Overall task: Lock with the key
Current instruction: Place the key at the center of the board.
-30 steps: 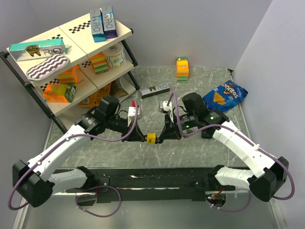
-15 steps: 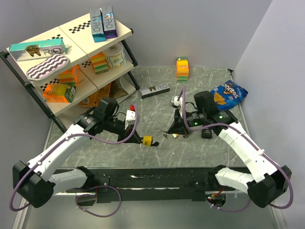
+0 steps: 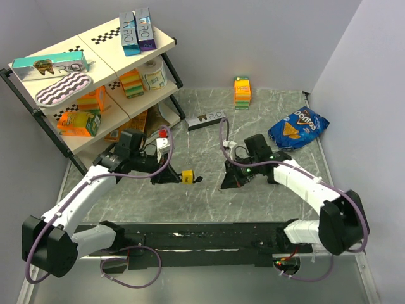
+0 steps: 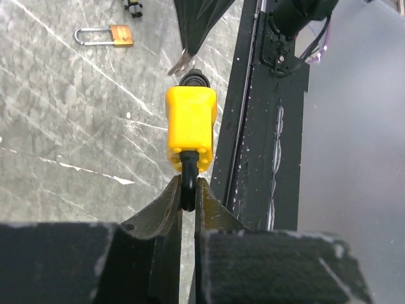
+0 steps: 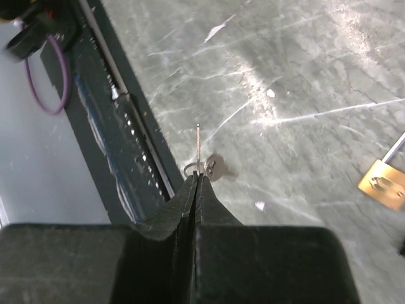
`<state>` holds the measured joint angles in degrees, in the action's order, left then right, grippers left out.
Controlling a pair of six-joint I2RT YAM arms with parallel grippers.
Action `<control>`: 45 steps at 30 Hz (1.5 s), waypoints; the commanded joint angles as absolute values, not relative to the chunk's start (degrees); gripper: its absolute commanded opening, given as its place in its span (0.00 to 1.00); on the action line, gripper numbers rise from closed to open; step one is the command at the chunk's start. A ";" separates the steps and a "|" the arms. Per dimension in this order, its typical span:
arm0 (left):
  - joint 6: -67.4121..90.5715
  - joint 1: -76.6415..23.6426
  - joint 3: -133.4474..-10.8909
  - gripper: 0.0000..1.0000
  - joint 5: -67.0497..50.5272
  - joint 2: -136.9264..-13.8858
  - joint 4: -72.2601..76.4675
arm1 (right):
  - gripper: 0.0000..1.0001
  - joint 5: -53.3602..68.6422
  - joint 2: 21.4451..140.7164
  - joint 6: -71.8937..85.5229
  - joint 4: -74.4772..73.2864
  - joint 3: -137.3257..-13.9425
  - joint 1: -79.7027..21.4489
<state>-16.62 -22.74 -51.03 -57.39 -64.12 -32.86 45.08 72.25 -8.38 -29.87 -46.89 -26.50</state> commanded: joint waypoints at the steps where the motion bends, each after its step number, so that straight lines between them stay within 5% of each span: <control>1: -12.57 -22.06 -49.84 0.01 -60.65 -61.79 -26.02 | 0.00 43.86 76.37 -1.42 -18.99 -46.41 -28.21; 27: -18.63 -21.88 -46.23 0.01 -58.01 -61.52 -30.23 | 0.02 44.91 103.27 -4.39 -16.34 -61.17 -27.25; 34: -23.01 -21.88 -48.34 0.01 -59.50 -62.49 -34.62 | 0.62 46.14 98.64 -7.20 -18.80 -61.79 -25.49; 45: -36.02 -22.50 -55.01 0.01 -71.44 -62.75 -46.04 | 0.84 55.62 74.31 -25.38 -25.84 -54.08 -24.96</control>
